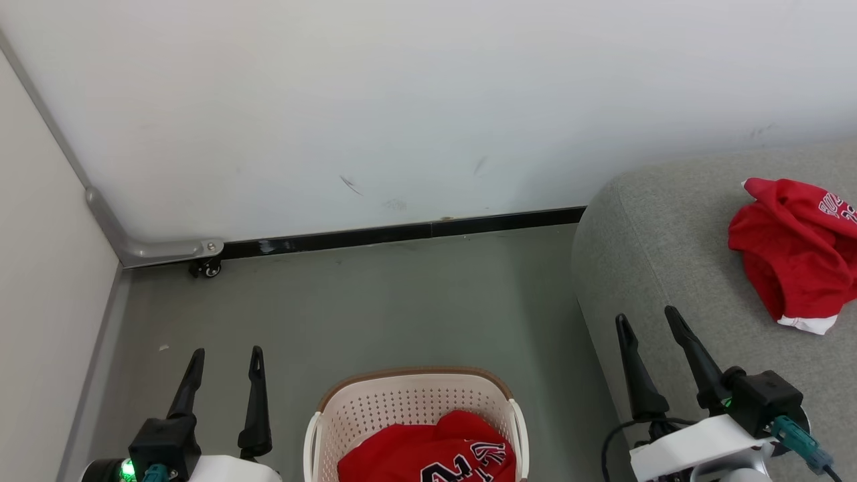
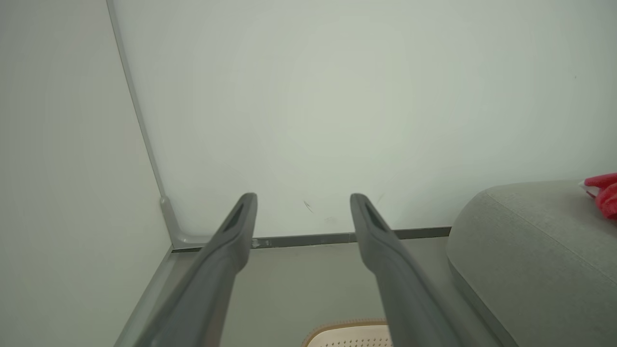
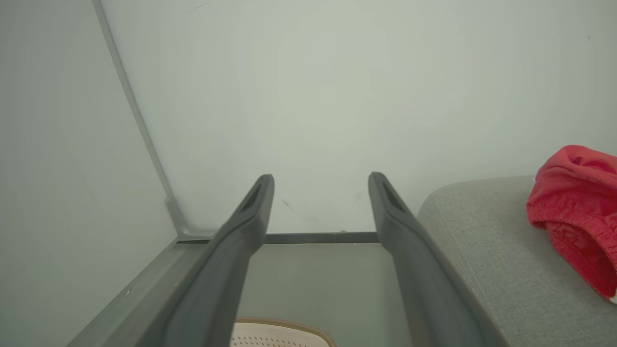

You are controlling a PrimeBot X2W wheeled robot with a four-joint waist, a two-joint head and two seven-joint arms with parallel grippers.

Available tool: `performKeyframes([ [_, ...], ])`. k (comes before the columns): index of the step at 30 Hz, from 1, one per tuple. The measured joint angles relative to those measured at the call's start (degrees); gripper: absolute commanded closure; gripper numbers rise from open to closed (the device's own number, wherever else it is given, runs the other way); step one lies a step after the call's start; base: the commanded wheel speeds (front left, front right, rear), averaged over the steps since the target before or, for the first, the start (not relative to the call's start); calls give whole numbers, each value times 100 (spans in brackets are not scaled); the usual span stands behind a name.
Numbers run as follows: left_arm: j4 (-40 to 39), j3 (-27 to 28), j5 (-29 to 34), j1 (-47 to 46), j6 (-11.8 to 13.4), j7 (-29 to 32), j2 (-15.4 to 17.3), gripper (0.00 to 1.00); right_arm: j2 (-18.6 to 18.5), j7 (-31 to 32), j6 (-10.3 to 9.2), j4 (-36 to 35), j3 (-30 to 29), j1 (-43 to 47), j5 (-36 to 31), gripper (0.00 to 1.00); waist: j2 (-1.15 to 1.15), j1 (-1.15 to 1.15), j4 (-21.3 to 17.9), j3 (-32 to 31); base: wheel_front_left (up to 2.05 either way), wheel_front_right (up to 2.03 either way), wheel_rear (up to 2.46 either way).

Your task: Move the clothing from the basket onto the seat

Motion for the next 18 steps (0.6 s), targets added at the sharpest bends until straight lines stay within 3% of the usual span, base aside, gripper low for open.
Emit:
performKeyframes([
  [18,-172,29,10,38,49,-1,52,0,59,205,0,-739,-258,326,-174,0,0,0,-2,208,0,0,0],
])
